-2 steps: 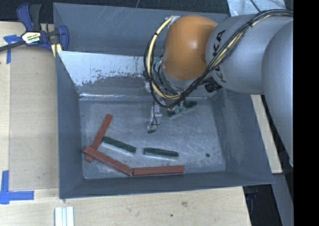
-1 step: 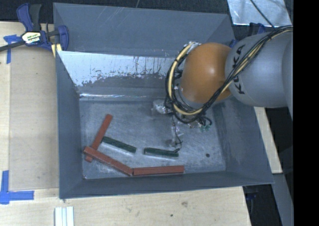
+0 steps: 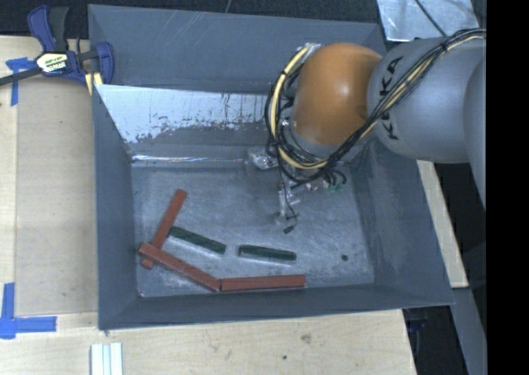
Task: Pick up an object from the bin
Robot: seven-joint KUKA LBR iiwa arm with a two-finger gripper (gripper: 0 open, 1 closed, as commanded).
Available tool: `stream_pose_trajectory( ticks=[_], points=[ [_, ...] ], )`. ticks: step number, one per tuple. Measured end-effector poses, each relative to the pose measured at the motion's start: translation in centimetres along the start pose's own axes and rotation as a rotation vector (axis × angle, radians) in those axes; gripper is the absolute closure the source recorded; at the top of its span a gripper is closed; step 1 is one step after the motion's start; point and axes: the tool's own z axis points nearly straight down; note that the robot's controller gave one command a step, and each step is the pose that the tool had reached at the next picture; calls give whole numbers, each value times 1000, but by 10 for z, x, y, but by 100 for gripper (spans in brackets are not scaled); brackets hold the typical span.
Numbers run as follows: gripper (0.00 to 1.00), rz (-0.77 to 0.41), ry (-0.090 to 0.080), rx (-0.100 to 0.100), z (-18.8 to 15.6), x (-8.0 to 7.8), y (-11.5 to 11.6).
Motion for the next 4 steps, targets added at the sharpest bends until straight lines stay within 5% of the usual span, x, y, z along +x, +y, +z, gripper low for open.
stream_pose_trajectory(
  ticks=[2,3,4],
  points=[
    [0,-255,-6,1,-27,11,-56],
    [0,-160,-10,0,-1,-7,-52],
    [0,-189,-5,-2,6,4,-67]
  ],
)
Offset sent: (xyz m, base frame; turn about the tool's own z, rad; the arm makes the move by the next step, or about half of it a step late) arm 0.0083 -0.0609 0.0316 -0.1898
